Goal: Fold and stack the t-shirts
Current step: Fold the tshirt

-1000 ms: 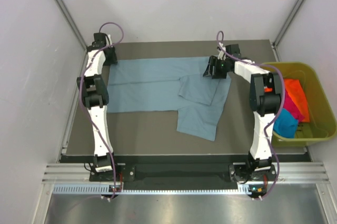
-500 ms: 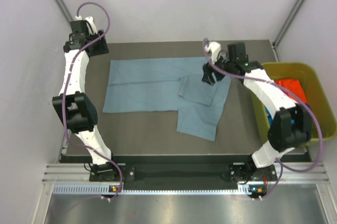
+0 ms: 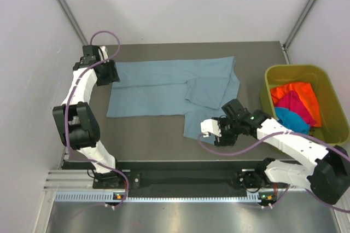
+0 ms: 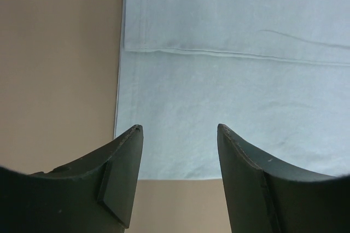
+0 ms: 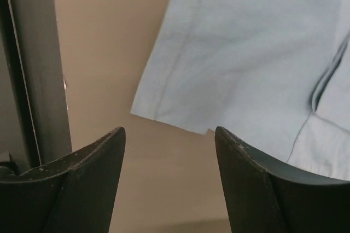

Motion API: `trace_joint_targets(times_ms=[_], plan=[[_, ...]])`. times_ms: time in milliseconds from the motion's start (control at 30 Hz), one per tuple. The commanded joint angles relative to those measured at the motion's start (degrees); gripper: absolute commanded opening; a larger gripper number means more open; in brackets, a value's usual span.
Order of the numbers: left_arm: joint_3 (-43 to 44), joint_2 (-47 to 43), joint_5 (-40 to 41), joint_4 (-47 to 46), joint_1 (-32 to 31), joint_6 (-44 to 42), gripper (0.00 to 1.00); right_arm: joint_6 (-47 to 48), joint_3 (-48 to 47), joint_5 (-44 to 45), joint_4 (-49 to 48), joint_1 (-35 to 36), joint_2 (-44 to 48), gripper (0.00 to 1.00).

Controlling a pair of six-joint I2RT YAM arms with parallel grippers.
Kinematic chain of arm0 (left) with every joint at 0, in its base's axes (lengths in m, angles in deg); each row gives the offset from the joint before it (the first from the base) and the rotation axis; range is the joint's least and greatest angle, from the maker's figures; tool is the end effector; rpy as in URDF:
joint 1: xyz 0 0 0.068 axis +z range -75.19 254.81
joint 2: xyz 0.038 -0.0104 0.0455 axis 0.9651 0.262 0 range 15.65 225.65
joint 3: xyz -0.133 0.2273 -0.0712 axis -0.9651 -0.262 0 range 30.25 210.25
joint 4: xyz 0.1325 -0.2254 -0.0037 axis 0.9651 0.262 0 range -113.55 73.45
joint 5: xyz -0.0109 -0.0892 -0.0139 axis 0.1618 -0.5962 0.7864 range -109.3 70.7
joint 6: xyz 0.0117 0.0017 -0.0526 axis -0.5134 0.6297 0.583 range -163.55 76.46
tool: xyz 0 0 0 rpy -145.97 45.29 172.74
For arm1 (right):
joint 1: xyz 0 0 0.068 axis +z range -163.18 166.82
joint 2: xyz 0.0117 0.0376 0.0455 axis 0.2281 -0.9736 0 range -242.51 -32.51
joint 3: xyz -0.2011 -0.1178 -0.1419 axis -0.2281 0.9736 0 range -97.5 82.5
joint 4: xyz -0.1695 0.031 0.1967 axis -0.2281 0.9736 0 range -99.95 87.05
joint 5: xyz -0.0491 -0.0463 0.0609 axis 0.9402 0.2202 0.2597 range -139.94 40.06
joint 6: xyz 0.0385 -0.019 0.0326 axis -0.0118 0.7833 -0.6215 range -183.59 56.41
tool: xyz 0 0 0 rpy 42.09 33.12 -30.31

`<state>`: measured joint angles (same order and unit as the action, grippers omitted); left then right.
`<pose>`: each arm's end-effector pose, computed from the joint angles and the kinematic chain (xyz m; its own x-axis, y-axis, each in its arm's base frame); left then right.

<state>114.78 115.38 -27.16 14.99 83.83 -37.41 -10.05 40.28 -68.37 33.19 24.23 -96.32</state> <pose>0.3775 0.0550 0.2792 -0.7837 -0.2316 -0.5763 -0.1602 0.9719 -0.1727 0.1515 0.1301 0.2186 0.1229 -0.8666 -0.4836 -0.9839 -0.0429 -0.1733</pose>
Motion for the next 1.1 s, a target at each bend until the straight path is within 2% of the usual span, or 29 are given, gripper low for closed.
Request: trace_joint_targets(times_ms=[0, 367, 800, 1067], plan=[[-0.3, -6.6, -0.1, -2.9, 0.0, 1.2, 0.61, 4.6, 2.0, 3.7, -0.6, 4.0, 1.8, 0.66], [-4.3, -11.1, 0.5, -2.9, 0.2, 1.4, 0.62, 3.2, 4.4, 4.5, -4.2, 9.6, 0.0, 0.63], [-3.1, -10.5, -0.1, -2.5, 0.6, 2.3, 0.62, 4.1, 5.7, 7.4, -6.7, 10.4, -5.1, 0.64], [-1.5, -9.4, -0.4, -1.5, 0.8, 2.4, 0.62, 4.4, 7.1, 8.5, -9.3, 10.3, -6.9, 0.60]])
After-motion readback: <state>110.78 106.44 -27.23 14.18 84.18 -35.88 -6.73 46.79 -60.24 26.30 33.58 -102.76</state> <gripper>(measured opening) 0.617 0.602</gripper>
